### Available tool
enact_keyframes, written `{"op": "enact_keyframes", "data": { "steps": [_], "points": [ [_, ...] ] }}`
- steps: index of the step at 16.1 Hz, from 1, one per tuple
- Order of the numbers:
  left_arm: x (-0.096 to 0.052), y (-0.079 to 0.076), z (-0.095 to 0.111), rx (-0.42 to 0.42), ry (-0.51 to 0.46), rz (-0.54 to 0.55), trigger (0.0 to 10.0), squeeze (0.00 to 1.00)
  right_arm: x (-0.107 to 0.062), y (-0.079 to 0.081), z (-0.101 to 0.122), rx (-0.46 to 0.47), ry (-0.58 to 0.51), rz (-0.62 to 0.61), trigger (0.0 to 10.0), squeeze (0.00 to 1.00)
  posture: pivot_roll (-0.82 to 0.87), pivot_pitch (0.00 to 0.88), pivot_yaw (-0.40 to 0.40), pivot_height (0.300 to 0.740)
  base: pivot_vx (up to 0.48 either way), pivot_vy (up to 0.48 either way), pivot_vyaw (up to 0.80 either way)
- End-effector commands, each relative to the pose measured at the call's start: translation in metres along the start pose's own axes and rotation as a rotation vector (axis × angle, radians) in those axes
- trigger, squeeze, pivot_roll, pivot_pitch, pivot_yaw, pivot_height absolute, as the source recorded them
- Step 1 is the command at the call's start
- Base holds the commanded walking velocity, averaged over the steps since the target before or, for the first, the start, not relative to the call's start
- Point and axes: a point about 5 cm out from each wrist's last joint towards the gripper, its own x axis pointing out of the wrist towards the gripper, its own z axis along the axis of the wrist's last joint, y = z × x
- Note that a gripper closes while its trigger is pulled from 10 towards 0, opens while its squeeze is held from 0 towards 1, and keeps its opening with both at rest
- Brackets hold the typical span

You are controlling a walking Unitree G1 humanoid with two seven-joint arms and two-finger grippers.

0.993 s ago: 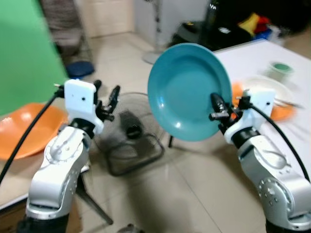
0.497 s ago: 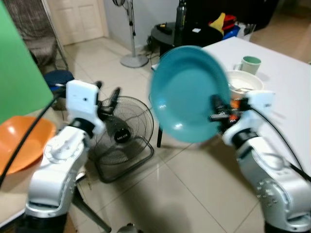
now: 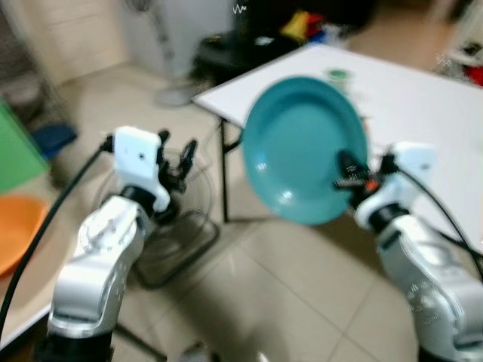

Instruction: Setting the table

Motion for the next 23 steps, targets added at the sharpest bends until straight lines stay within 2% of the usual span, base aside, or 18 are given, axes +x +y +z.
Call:
{"op": "enact_keyframes", "data": {
  "steps": [1, 5, 8, 9, 10, 13, 23],
  "points": [
    [0.0, 0.006, 0.0, 0.014, 0.008, 0.022, 10.0, 0.0, -0.001, 0.01, 0.007, 0.008, -0.035, 0.044, 10.0, 0.0, 0.07, 0.0, 0.035, 0.74, 0.0, 0.0, -0.8],
    [0.0, 0.005, 0.0, 0.034, 0.006, 0.025, 10.0, 0.0, -0.001, 0.01, 0.007, 0.006, -0.031, 0.045, 10.0, 0.0, 0.07, 0.0, 0.036, 0.74, 0.0, -0.431, -0.15],
    [0.0, 0.005, -0.001, 0.004, 0.013, 0.018, 10.0, 0.0, -0.001, 0.01, 0.007, 0.006, -0.028, 0.044, 10.0, 0.0, 0.07, 0.0, 0.036, 0.74, 0.0, 0.315, 0.0],
    [0.0, 0.005, -0.001, 0.009, 0.012, 0.011, 10.0, 0.0, -0.001, 0.01, 0.007, 0.008, -0.027, 0.041, 10.0, 0.0, 0.07, 0.0, 0.038, 0.74, 0.0, 0.476, 0.0],
    [0.001, 0.005, 0.0, 0.049, 0.015, 0.015, 10.0, 0.0, -0.001, 0.01, 0.007, 0.009, -0.026, 0.039, 10.0, 0.0, 0.07, 0.0, 0.038, 0.74, 0.0, 0.0, 0.0],
    [0.002, 0.003, -0.001, 0.038, 0.014, 0.002, 10.0, 0.0, -0.001, 0.009, 0.007, 0.013, -0.028, 0.03, 10.0, 0.0, 0.07, 0.0, 0.038, 0.74, 0.0, -0.48, 0.0],
    [0.002, -0.002, -0.007, -0.014, 0.038, -0.003, 10.0, 0.0, 0.0, -0.002, 0.006, -0.004, -0.016, -0.045, 10.0, 0.0, 0.06, 0.0, 0.046, 0.74, 0.0, 0.0, -0.16]
  ]
}}
